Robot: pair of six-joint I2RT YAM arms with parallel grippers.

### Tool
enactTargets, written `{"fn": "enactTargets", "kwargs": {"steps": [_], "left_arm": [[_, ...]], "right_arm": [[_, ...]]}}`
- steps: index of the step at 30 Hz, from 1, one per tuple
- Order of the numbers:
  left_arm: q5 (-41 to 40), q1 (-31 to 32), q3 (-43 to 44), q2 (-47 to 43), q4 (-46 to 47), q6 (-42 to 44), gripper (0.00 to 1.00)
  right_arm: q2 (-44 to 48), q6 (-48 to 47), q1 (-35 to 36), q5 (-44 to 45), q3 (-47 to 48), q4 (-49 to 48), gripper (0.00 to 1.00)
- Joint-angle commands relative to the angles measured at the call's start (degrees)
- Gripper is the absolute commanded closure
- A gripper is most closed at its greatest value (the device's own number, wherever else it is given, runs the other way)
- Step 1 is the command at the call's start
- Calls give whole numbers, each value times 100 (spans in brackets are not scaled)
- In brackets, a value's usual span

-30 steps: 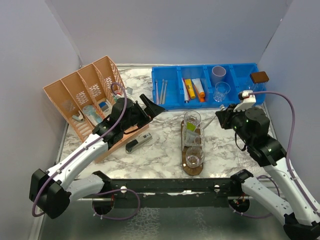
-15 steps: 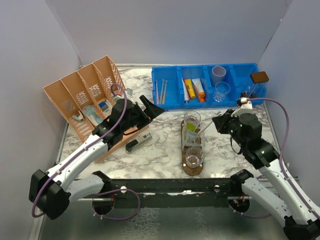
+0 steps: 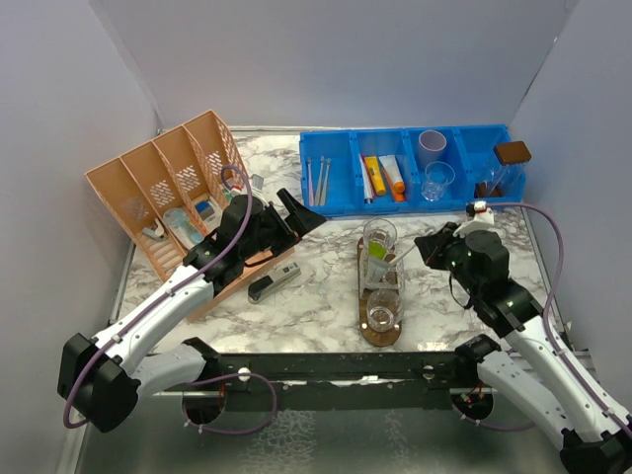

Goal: Prepare toiletry sets of a toothbrush and toothpaste on the tray
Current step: Place the toothbrush in the toothpaste holder.

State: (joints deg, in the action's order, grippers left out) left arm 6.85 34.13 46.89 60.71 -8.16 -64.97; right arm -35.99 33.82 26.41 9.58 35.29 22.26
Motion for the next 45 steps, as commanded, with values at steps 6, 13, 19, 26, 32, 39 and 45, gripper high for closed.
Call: {"fn": "enactTargets", "kwargs": {"steps": [6,13,19,26,32,39,45], "left_arm": [[150,-29,8,31,182,101,2],[210,-29,-9,69,201,107,2],[211,-29,-14,78,201,122,2],[238,-26,-13,99,218,132,2],[253,-29,-25,99,222,147,2],[255,-29,-31,82,221,158,2],[247,-29,-31,89,229,173,2]], "right_arm": [[-64,243,13,6,-202,-375,99],[-145,355,18,-26,-374,-535,99],[-145,412,19,-45,-446,-561,99],[-159,514,20,-56,-563,-607,99],[-160,611,15,-105,-656,-689,99],[-200,652,16,-175,-743,-743,94],[-141,573,15,-168,-663,-634,71]]}}
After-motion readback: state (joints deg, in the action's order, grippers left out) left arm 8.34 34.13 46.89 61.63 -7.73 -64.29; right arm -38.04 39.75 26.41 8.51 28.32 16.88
